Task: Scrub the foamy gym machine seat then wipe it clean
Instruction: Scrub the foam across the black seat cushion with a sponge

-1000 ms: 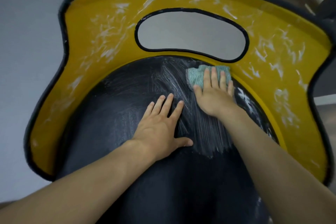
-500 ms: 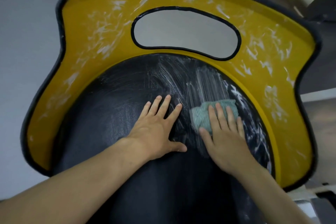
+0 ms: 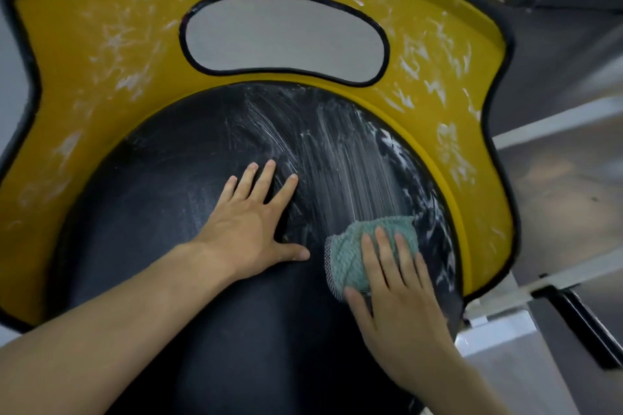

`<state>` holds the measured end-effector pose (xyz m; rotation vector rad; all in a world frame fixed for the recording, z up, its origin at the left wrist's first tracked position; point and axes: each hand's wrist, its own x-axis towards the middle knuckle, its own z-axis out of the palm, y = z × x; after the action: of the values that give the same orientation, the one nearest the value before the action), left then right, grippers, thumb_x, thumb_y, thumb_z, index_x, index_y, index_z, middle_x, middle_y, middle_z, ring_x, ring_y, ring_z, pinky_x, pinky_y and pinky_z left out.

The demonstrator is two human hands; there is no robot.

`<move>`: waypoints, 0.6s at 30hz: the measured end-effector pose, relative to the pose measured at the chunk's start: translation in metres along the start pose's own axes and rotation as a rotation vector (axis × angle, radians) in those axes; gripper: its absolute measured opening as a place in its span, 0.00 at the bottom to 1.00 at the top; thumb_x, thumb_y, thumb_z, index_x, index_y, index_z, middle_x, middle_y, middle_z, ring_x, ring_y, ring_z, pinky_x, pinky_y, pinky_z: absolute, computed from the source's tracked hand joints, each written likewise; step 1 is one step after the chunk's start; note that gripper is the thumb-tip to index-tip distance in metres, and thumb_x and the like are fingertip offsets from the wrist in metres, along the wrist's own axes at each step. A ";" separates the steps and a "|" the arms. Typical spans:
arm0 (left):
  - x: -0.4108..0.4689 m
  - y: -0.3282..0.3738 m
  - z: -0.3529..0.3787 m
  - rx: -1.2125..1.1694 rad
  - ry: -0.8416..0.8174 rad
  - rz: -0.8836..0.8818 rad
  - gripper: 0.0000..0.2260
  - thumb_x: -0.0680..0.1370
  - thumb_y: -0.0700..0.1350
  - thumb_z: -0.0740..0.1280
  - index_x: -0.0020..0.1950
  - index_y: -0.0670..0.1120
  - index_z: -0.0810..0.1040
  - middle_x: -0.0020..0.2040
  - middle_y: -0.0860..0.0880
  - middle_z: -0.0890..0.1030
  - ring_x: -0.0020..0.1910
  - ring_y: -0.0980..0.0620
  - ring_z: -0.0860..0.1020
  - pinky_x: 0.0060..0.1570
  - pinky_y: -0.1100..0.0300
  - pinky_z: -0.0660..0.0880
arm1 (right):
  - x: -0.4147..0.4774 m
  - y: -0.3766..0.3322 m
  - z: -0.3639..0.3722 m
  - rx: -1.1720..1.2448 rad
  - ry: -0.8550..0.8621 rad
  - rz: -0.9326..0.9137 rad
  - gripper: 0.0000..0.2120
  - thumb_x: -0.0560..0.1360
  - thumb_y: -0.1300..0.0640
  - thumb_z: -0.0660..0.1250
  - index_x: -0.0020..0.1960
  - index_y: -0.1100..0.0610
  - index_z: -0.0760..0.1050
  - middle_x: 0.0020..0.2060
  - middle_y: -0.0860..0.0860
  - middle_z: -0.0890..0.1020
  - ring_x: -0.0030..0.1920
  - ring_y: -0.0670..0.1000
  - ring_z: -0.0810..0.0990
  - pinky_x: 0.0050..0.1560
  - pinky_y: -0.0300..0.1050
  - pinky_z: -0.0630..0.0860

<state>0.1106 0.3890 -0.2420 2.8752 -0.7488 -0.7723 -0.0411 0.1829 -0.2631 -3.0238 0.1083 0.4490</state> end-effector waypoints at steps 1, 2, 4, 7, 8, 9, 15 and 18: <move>-0.001 0.000 0.001 0.003 0.000 0.001 0.51 0.72 0.76 0.60 0.80 0.57 0.30 0.79 0.47 0.27 0.78 0.46 0.29 0.79 0.46 0.37 | 0.007 0.000 -0.002 0.009 -0.002 0.000 0.35 0.82 0.35 0.40 0.83 0.52 0.47 0.82 0.52 0.53 0.82 0.56 0.48 0.79 0.60 0.50; -0.002 0.000 0.002 0.003 0.000 0.001 0.51 0.72 0.76 0.60 0.80 0.57 0.30 0.79 0.48 0.27 0.78 0.46 0.29 0.79 0.46 0.37 | 0.021 0.001 -0.005 0.022 0.015 -0.002 0.35 0.82 0.34 0.38 0.83 0.50 0.42 0.83 0.51 0.49 0.82 0.55 0.43 0.80 0.59 0.45; -0.003 0.000 0.003 -0.002 0.007 0.000 0.51 0.72 0.76 0.60 0.80 0.58 0.30 0.79 0.49 0.27 0.78 0.47 0.28 0.79 0.47 0.36 | 0.069 0.001 -0.016 0.046 0.067 0.022 0.35 0.81 0.33 0.37 0.83 0.48 0.37 0.82 0.49 0.41 0.81 0.52 0.34 0.80 0.57 0.36; -0.002 -0.002 0.002 -0.007 0.019 0.005 0.51 0.71 0.76 0.60 0.80 0.59 0.30 0.79 0.49 0.27 0.77 0.48 0.27 0.78 0.48 0.35 | 0.152 -0.001 -0.040 0.082 0.108 0.072 0.35 0.82 0.34 0.42 0.83 0.49 0.42 0.83 0.49 0.42 0.81 0.52 0.35 0.79 0.57 0.34; -0.002 -0.002 0.002 -0.006 0.018 0.007 0.51 0.71 0.76 0.59 0.79 0.59 0.30 0.78 0.49 0.26 0.77 0.48 0.27 0.78 0.48 0.35 | 0.170 -0.002 -0.046 0.088 0.095 0.078 0.35 0.82 0.34 0.44 0.83 0.49 0.42 0.83 0.49 0.42 0.81 0.53 0.36 0.79 0.58 0.35; -0.001 -0.002 0.002 -0.001 0.019 0.007 0.51 0.71 0.77 0.59 0.79 0.59 0.30 0.78 0.49 0.26 0.77 0.48 0.27 0.78 0.48 0.34 | 0.182 -0.003 -0.051 0.088 0.078 0.078 0.35 0.82 0.34 0.44 0.83 0.50 0.42 0.83 0.50 0.42 0.81 0.54 0.36 0.79 0.59 0.36; -0.001 -0.004 0.002 0.002 0.010 0.017 0.51 0.70 0.78 0.58 0.78 0.60 0.28 0.77 0.49 0.24 0.77 0.48 0.26 0.78 0.48 0.34 | 0.104 0.003 -0.038 0.056 0.055 0.031 0.38 0.80 0.29 0.39 0.83 0.49 0.36 0.82 0.48 0.39 0.81 0.51 0.35 0.80 0.53 0.35; -0.002 -0.004 0.003 0.014 0.009 0.019 0.51 0.71 0.78 0.57 0.78 0.59 0.28 0.77 0.49 0.24 0.77 0.48 0.26 0.78 0.48 0.34 | 0.022 0.003 -0.021 0.065 0.029 0.021 0.37 0.81 0.29 0.38 0.83 0.48 0.48 0.82 0.48 0.54 0.82 0.53 0.50 0.79 0.51 0.46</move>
<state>0.1096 0.3934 -0.2440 2.8778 -0.7828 -0.7536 -0.0140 0.1769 -0.2497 -2.9690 0.1541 0.3957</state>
